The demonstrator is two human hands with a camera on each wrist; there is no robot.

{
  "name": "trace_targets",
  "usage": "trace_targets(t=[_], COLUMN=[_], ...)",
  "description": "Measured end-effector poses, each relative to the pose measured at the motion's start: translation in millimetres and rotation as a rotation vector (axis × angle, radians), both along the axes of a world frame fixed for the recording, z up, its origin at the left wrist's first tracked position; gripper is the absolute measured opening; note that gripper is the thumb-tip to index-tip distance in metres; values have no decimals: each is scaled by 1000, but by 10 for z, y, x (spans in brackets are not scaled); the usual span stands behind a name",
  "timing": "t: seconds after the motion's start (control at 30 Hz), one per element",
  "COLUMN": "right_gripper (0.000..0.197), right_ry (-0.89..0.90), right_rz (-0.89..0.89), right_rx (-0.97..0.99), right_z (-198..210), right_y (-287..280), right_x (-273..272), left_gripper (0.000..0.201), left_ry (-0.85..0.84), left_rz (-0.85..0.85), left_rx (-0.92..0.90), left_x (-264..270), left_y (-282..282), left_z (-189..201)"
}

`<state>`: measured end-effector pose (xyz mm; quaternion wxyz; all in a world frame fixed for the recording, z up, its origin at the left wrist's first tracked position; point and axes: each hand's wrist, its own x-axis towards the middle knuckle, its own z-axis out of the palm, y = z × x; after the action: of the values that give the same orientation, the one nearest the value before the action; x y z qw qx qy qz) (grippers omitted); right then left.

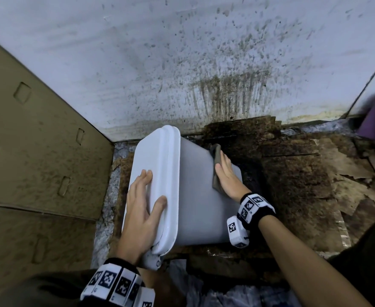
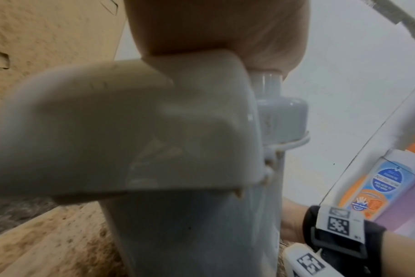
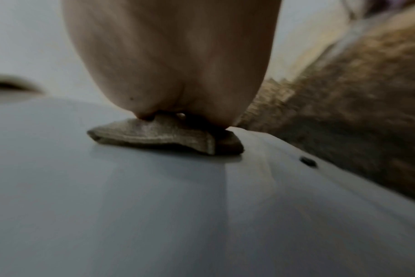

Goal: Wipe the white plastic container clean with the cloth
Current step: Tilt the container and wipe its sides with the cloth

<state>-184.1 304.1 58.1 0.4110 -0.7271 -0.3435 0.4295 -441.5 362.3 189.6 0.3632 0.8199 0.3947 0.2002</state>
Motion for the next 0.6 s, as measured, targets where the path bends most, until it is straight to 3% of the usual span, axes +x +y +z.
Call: trace_targets(t=[0.3,0.6], right_gripper=[61,58], right_ry=[54,125], right_rz=[-67,-94], right_rx=[-219,-244], right_z=[-412,-149], right_y=[-152,-30], right_x=[280,179], left_gripper=[62,65], left_ry=[-8,20], left_rz=[-1,2], left_rx=[-1,-2], left_x=[-6,7], left_y=[14,1], left_z=[-15,6])
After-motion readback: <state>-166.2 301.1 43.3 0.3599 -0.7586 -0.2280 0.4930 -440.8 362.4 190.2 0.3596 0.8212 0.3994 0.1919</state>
